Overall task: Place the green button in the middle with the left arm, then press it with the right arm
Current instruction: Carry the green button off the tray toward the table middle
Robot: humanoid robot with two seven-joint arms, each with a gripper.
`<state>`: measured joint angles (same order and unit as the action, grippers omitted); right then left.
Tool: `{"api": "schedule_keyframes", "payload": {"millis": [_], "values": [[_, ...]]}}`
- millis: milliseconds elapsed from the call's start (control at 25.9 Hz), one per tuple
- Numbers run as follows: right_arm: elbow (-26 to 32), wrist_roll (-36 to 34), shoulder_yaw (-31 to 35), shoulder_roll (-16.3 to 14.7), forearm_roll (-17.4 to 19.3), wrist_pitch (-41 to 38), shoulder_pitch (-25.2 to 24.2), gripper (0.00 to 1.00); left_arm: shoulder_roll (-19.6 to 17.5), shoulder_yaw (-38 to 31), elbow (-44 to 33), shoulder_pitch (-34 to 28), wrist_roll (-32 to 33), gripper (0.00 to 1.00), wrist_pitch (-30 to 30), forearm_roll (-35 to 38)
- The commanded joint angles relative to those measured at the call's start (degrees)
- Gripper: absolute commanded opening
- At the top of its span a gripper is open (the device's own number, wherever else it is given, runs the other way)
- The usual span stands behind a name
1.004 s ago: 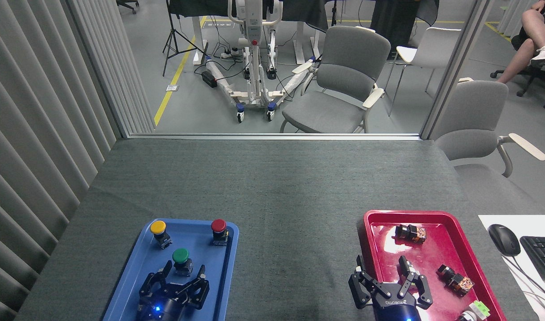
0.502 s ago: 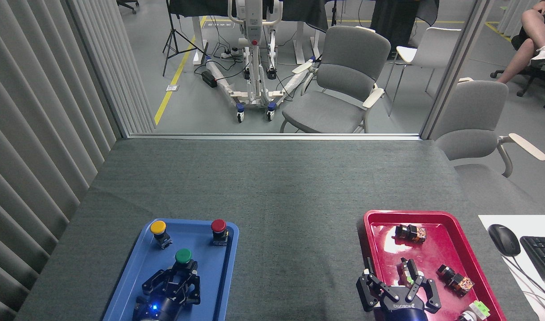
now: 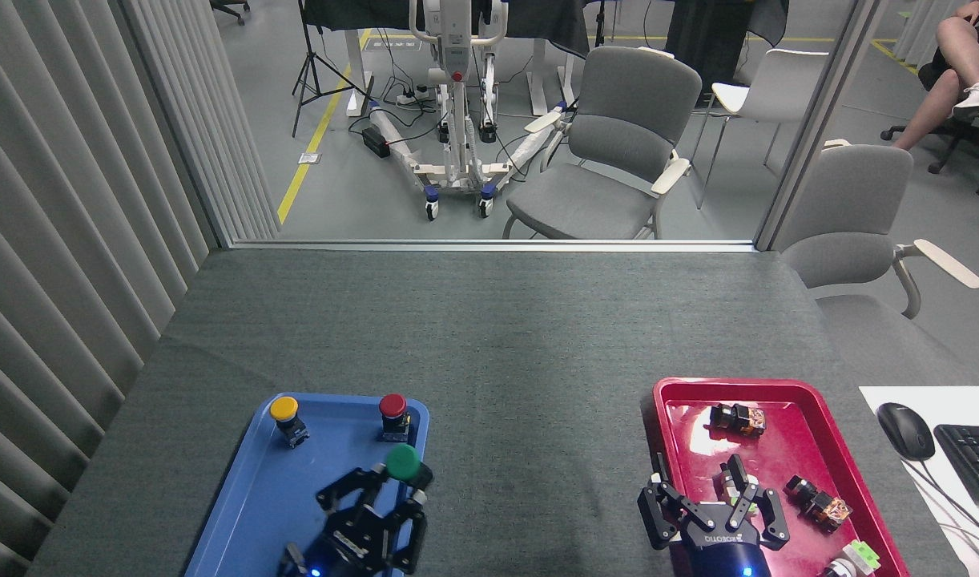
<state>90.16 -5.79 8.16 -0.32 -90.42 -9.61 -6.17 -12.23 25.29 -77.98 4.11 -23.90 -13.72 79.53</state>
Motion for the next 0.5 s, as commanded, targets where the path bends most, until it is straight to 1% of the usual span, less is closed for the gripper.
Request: {"api": "schedule_keyframes", "payload": {"millis": [0, 77, 155, 232, 309, 386, 464], "values": [[-0.2, 0.5, -0.1, -0.4, -0.4, -0.3, 1.0, 1.00, 4.1, 9.5, 2.0, 1.3, 5.0, 0.00, 0.2, -1.7], [-0.2, 0.5, -0.2, -0.5, -0.3, 0.0, 0.9, 1.00, 8.3, 11.6, 4.9, 3.0, 7.5, 0.00, 0.3, -1.7], [-0.2, 0.5, -0.2, -0.6, -0.3, 0.0, 0.5, 1.00, 11.9, 12.0, 9.6, 5.3, 7.6, 0.00, 0.4, -1.2], [-0.2, 0.5, -0.3, -0.7, -0.3, 0.0, 0.3, 0.99, 13.8, 11.9, 15.6, 8.1, 7.5, 0.00, 2.2, -1.0], [-0.3, 0.5, -0.3, -0.7, -0.2, 0.0, 0.3, 0.99, 15.8, 12.0, 21.3, 11.4, 6.0, 0.00, 5.3, -1.0], [-0.3, 0.5, -0.4, -0.6, -0.3, 0.1, 0.2, 0.99, 17.3, 12.0, 24.0, 12.9, 3.9, 0.00, 8.0, -1.0], [-0.3, 0.5, -0.6, -0.3, -0.3, 0.2, 0.2, 0.98, 19.3, 12.0, 24.4, 13.5, 2.0, 0.00, 10.5, -0.7]]}}
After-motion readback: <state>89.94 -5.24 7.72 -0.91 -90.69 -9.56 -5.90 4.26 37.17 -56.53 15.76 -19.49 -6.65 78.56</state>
